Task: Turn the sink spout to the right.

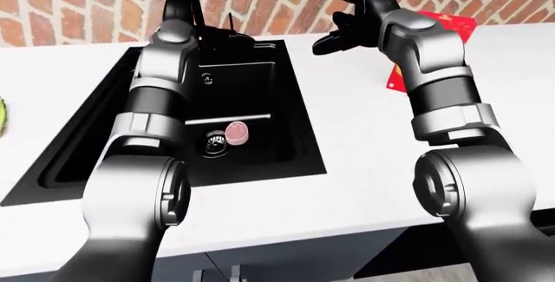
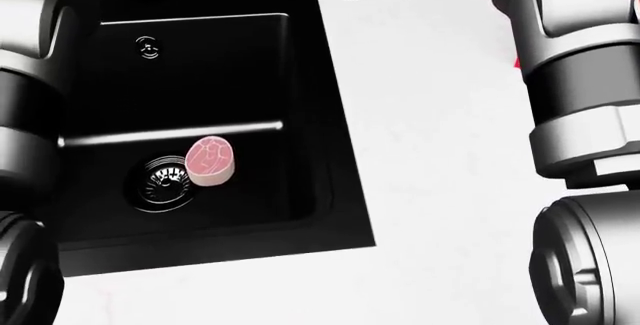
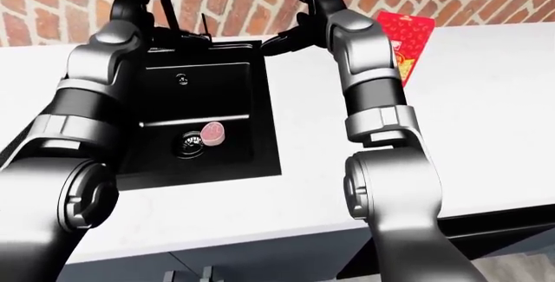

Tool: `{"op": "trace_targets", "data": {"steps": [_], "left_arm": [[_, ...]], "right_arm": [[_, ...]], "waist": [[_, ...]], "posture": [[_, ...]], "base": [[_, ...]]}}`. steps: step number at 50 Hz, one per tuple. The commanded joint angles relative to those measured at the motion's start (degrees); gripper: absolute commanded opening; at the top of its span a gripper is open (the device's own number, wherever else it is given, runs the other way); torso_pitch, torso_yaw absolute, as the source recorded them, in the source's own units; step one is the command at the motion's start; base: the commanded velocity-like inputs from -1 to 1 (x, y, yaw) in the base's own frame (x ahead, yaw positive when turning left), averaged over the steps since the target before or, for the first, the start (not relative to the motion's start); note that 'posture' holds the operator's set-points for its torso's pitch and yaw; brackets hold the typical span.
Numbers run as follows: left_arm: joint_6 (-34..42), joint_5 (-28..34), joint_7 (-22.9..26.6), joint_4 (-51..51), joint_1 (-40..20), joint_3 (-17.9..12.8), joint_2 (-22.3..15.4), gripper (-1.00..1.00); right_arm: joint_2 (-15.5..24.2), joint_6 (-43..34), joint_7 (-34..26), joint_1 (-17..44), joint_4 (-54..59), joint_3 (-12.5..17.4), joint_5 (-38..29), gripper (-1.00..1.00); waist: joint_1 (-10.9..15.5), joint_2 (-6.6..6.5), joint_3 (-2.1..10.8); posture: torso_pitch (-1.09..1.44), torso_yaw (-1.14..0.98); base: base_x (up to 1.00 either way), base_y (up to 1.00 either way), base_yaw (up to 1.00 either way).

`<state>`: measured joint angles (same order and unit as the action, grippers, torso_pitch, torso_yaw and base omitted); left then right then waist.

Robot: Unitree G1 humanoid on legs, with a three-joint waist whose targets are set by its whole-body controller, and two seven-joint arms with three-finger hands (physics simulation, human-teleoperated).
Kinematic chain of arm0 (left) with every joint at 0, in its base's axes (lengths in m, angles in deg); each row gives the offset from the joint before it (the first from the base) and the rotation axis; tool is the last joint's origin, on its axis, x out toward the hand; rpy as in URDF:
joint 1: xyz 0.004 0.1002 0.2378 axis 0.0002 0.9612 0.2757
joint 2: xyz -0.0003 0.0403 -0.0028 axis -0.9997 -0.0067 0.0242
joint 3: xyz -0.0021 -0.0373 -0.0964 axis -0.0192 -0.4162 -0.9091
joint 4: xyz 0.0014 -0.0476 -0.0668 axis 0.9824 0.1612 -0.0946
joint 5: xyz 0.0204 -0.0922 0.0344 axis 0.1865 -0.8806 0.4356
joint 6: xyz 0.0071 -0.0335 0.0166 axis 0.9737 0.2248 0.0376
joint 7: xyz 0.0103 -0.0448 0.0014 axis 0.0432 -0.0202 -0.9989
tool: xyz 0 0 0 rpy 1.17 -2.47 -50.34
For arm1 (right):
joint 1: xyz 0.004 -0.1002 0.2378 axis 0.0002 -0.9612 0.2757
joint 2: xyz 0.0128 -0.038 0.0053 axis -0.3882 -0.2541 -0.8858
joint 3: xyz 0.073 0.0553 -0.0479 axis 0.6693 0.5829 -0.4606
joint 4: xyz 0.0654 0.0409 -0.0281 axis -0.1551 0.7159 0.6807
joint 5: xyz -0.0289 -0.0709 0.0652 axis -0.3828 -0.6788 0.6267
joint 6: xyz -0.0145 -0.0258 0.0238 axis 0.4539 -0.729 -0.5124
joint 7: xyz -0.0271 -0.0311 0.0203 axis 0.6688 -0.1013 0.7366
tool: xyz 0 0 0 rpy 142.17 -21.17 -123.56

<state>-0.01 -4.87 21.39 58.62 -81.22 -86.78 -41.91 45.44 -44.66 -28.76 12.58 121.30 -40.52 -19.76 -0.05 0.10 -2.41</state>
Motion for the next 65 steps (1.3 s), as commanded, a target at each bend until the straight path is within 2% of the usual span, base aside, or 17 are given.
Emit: {"op": "trace_targets", "data": {"steps": [1, 65], "left_arm": [[-1.21, 0.12, -0.08, -3.28, -2.79, -0.05, -0.65, 1.00], [6.25, 1.35, -0.41, -15.02, -0.03, 2.32, 5.68, 1.00]], "right_arm": [[0.62, 1.72, 0.21, 2.45, -2.12, 0.41, 0.20, 1.00], [1.11, -2.47, 0.05, 0.85, -8.17, 0.39, 0.15, 1.00]], "waist": [[-0.03, -0.10, 2.15], [0.14, 0.44, 1.77]], "posture": [[0.00, 0.00], [0.00, 0.00]], "base": [[0.00, 0.00, 0.00], [0.00, 0.00, 0.00]]}}
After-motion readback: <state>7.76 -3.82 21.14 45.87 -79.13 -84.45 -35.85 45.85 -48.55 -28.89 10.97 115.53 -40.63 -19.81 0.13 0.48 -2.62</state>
